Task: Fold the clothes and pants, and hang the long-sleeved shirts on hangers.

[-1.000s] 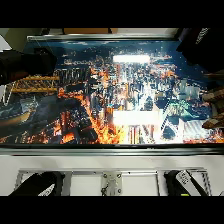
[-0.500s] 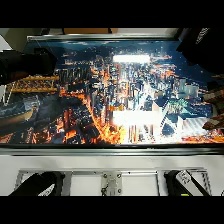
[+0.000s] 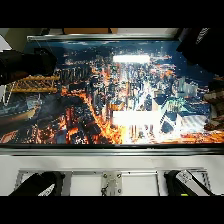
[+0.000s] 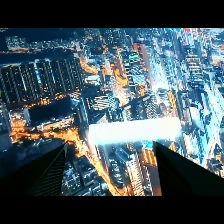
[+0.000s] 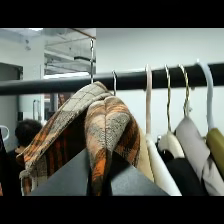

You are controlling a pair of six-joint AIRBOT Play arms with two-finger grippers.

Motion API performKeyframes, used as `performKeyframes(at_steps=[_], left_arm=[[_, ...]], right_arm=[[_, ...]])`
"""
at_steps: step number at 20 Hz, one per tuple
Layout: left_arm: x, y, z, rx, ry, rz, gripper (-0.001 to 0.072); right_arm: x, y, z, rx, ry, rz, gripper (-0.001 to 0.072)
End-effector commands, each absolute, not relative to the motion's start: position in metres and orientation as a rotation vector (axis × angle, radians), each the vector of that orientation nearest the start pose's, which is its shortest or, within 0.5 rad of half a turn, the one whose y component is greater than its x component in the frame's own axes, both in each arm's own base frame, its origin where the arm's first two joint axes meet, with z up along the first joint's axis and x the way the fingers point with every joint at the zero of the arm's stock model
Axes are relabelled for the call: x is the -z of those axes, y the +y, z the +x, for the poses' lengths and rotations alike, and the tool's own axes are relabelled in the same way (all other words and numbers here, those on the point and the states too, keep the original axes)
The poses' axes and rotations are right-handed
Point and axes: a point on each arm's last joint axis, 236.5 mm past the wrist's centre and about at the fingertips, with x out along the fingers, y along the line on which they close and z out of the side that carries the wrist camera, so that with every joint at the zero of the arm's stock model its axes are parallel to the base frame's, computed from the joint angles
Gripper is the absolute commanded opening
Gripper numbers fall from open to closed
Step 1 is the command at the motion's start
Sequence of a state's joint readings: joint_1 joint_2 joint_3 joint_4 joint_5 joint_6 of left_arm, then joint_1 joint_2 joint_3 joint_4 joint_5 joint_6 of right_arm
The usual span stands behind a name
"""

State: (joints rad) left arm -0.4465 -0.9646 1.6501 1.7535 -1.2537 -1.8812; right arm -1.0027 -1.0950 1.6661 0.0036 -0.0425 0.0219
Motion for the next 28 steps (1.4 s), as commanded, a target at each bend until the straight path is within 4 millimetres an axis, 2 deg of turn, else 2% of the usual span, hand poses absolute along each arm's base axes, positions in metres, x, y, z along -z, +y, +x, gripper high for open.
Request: performKeyframes(at_steps=[1, 3, 9, 20, 22, 24, 28], left_arm=[[-0.323, -0.120, 0.345, 0.196, 0.566, -0.073, 0.0575], [-0.323, -0.120, 0.345, 0.196, 0.566, -0.073, 0.0576], [-0.325, -0.121, 0.346, 0.198, 0.559, -0.074, 0.0576], [-0.321, -0.120, 0.344, 0.194, 0.576, -0.072, 0.0576], [-0.317, -0.118, 0.341, 0.188, 0.599, -0.067, 0.0576], [-0.312, -0.116, 0.339, 0.182, 0.619, -0.063, 0.0576], [-0.312, -0.116, 0.338, 0.182, 0.621, -0.064, 0.0576]], right_arm=[[-0.525, -0.377, 0.225, 1.024, -0.483, -0.222, 0.0030], [-0.505, -0.385, 0.231, 1.027, -0.443, -0.202, 0.0031], [-0.502, -0.384, 0.237, 1.001, -0.434, -0.203, 0.0034], [-0.479, -0.407, 0.248, 1.012, -0.405, -0.149, 0.0033], [-0.480, -0.408, 0.249, 1.009, -0.411, -0.141, 0.0033], [-0.491, -0.406, 0.248, 1.004, -0.439, -0.140, 0.0033], [-0.496, -0.408, 0.251, 0.993, -0.450, -0.145, 0.0033]])
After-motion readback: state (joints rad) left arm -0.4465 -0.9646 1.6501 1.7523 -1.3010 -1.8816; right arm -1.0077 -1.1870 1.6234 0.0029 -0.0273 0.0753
